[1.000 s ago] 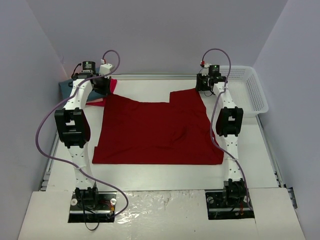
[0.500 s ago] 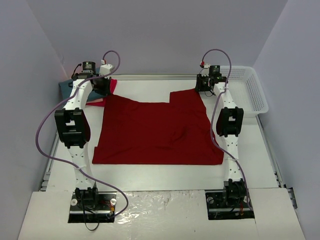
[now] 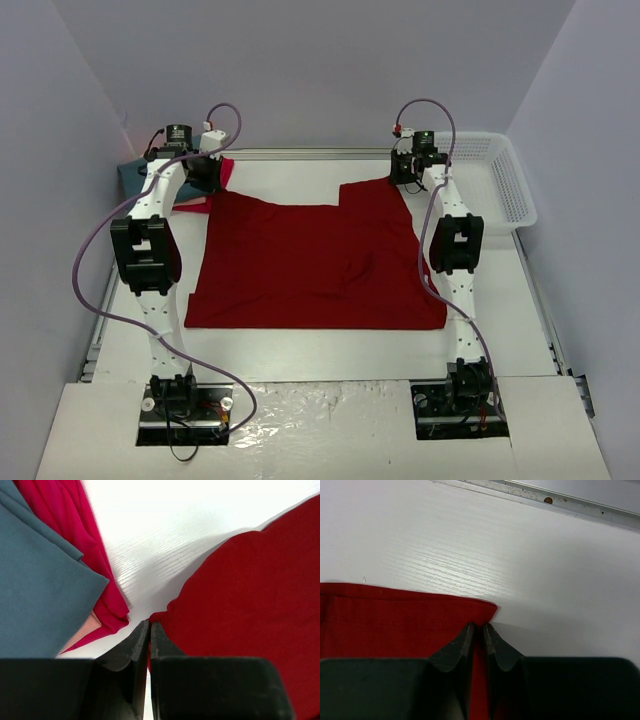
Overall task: Fold and stack the t-shirts
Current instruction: Grap the side of the flattened tshirt furthest away from the robot with both arms
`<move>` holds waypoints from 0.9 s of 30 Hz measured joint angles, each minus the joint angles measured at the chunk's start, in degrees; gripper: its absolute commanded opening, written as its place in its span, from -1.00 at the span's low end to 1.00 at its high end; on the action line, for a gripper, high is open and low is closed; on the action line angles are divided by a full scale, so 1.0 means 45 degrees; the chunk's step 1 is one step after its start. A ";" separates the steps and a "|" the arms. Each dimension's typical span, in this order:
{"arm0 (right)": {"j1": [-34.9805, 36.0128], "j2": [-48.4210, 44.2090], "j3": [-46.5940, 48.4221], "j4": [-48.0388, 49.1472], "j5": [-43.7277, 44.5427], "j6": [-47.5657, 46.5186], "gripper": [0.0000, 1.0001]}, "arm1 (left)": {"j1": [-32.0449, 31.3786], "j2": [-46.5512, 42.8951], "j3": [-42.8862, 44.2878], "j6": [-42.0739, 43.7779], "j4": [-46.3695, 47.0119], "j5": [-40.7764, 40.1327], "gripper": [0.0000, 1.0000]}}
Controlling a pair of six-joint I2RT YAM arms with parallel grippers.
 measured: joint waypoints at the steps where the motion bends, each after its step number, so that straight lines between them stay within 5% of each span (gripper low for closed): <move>1: 0.0024 0.0000 0.0000 -0.0005 0.0029 -0.0039 -1.00 | 0.0000 0.0024 0.0000 0.0000 -0.0010 0.0000 -0.95; 27: -0.0267 -0.1831 -0.1705 -0.0466 0.0175 -0.0330 -1.00 | 0.0068 -0.0248 -0.1030 -0.0423 0.0500 0.0248 -0.95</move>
